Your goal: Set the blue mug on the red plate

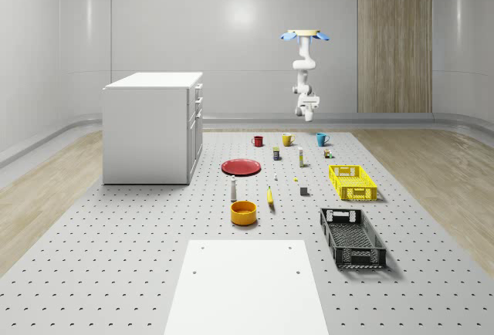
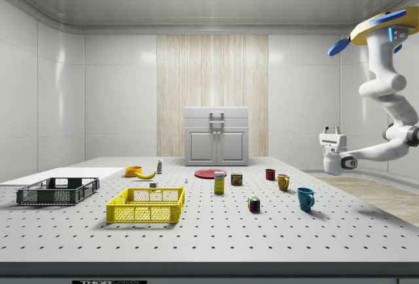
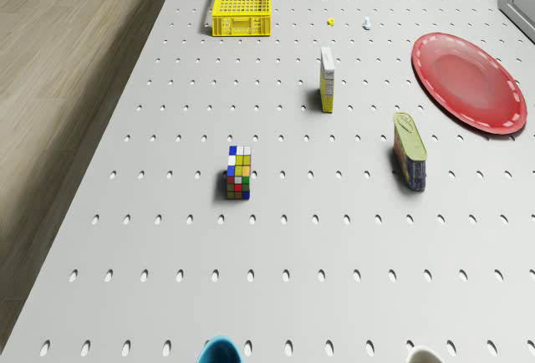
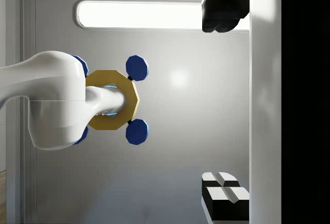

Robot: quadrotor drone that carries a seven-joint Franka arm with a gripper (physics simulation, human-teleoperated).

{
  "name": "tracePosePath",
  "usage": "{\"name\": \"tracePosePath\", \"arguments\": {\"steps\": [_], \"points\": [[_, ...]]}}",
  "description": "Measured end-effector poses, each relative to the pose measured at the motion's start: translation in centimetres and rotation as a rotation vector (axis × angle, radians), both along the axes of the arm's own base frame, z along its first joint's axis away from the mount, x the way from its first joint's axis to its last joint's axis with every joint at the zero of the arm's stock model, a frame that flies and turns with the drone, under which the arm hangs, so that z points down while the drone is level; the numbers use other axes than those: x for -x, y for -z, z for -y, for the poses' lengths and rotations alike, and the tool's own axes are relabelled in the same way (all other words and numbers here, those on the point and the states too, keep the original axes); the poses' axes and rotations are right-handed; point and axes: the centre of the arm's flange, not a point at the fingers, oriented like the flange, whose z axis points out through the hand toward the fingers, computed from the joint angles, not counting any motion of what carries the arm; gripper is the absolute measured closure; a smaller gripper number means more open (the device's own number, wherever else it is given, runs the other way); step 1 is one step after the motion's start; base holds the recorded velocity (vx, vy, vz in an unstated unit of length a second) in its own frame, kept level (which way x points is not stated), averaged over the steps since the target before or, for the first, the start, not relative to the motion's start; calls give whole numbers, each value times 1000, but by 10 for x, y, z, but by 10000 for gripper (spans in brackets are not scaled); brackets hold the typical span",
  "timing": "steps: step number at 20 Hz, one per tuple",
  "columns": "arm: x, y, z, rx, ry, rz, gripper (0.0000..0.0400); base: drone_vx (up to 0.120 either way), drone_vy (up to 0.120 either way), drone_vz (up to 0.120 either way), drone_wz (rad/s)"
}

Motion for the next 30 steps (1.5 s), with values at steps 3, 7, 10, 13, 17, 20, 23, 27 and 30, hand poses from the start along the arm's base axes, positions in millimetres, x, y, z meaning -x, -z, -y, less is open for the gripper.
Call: {"name": "tracePosePath", "arguments": {"steps": [3, 7, 10, 13, 17, 20, 23, 27, 30], "points": [[0, 0, 0, 1, 0, 2, 0, 120, 120, 0, 0], [1, 0, 0, 2, 0, 5, 0, 120, 120, 0, 0], [1, 0, 0, 4, 0, 8, 0, 120, 0, 0, 0], [1, 0, -1, 7, 0, 10, 0, 120, 0, 0, 0], [1, 0, -1, 14, 0, 13, 0, 80, 0, 0, 0], [1, 0, -2, 23, 0, 15, 0, 107, 0, 0, 0], [2, 0, -4, 39, 1, 17, 0, 107, 0, 0, 0], [2, 0, -8, 78, 1, 20, 0, 0, 0, -20, 0], [2, 1, -13, 129, 2, 23, 0, 0, 0, -67, 0]]}}
